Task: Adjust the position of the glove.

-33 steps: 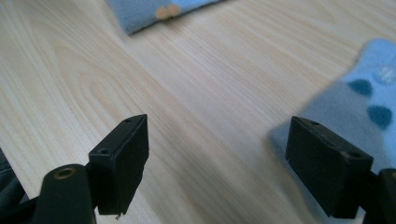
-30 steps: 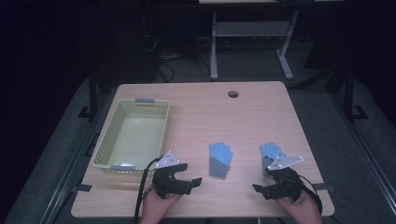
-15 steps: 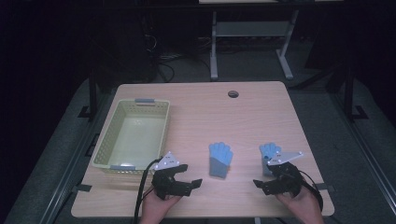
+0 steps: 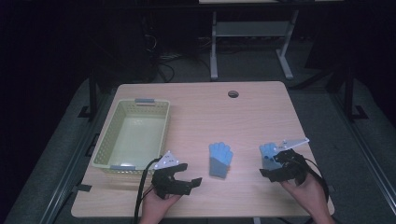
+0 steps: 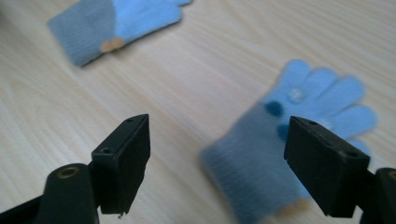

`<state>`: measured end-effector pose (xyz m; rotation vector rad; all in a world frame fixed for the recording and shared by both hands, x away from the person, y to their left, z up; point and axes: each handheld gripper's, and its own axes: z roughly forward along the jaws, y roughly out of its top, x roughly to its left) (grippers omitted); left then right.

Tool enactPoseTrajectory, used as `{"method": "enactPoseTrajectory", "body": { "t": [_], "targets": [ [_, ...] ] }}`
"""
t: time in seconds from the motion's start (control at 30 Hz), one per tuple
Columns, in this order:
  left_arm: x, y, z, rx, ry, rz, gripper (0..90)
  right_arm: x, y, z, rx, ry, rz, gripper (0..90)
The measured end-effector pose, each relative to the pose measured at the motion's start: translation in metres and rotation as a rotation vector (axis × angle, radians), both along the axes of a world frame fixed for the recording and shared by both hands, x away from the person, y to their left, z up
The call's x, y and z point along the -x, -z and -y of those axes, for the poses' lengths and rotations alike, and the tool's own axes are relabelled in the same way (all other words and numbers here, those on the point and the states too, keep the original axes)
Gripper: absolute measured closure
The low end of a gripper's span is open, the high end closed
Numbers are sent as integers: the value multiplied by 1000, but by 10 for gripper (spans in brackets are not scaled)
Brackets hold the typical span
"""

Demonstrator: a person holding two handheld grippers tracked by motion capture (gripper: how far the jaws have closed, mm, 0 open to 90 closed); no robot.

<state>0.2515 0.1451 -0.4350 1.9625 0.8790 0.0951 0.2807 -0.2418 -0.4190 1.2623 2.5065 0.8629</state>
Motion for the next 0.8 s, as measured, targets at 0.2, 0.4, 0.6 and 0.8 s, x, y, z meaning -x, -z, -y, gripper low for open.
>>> {"method": "enactPoseTrajectory", "body": {
  "t": [0.2,0.4,0.6,0.8],
  "targets": [
    [0,1,0,-5,-4,0,192,-10,-5,10,2,35,-27,244],
    [-1,2,0,-11,-3,-1,193,-23,-8,21,-2,76,-56,285],
    [-1,2,2,-17,2,5,196,-33,-8,24,3,101,-70,326],
    [-1,3,1,-16,5,-1,197,-45,3,24,34,126,-140,375]
  ]
}}
